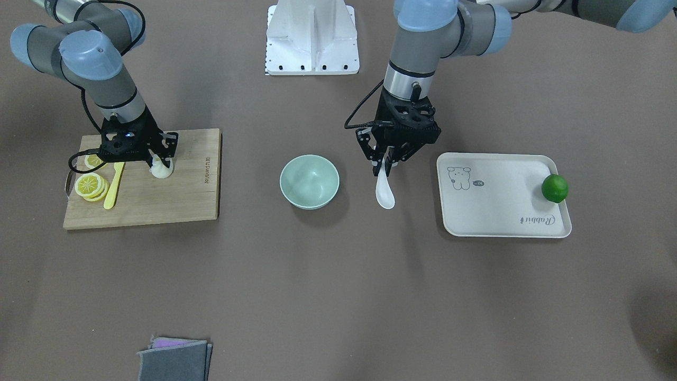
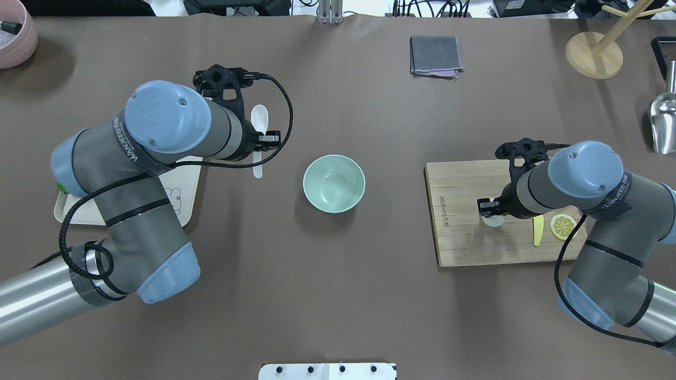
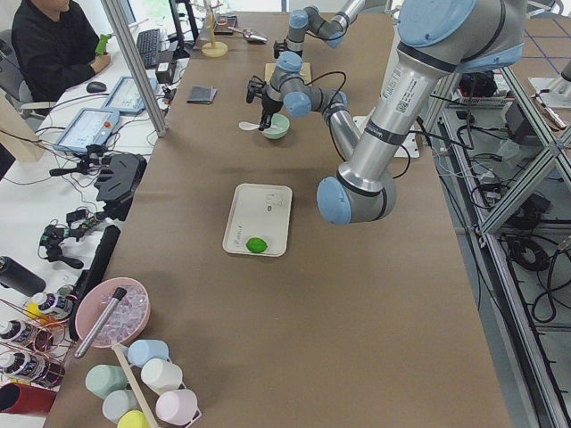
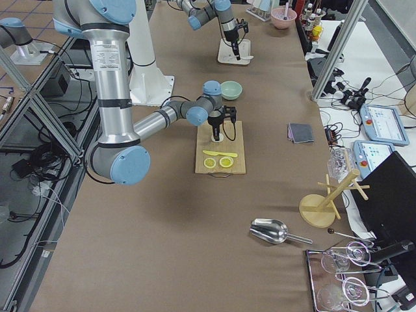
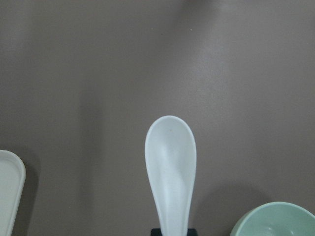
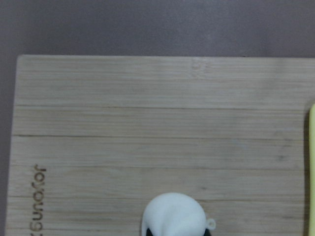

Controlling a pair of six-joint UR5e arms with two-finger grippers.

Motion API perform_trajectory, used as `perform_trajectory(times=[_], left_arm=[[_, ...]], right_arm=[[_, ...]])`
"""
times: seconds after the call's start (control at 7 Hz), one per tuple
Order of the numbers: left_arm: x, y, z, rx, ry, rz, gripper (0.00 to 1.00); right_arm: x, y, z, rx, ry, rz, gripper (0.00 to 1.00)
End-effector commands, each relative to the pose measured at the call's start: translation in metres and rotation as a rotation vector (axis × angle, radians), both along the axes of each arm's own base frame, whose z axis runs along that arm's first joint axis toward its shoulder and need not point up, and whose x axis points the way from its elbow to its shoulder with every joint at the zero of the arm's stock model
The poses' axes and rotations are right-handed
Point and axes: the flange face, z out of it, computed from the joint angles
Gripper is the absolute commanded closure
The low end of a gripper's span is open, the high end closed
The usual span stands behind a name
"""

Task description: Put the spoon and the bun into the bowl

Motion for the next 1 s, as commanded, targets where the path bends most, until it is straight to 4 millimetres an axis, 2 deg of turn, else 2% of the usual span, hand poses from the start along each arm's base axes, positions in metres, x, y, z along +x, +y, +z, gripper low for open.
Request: perform_trajectory(times=[0.0,0.14,0.29,0.43,0.57,0.86], left_arm=[[0.022,0.011,-0.010,0.008,-0.001,0.025,1.00],[0.036,0.025,-0.017,0.030,-0.003,0.035,1.00],[0.071,0.054,-0.021,0.052,-0.016,0.069,1.00],[0.092,0.077,-0.030,0.087,-0.022,0.070,1.00],[0.106,0.085,-0.029,0.099,-0.037,0.066,1.00],[0.122,0.077,-0.046,0.101,-0.032,0.063,1.00]], right_arm=[[0.021,-0.032,-0.043,0.020,-0.086,0.041,1.00],[0.027,-0.045,-0.067,0.033,-0.131,0.047,1.00],[0.025,-0.052,-0.087,0.055,-0.157,0.057,1.00],[0.034,-0.062,-0.095,0.063,-0.167,0.082,1.00],[0.035,-0.065,-0.105,0.075,-0.180,0.086,1.00],[0.030,-0.068,-0.121,0.084,-0.203,0.090,1.00]])
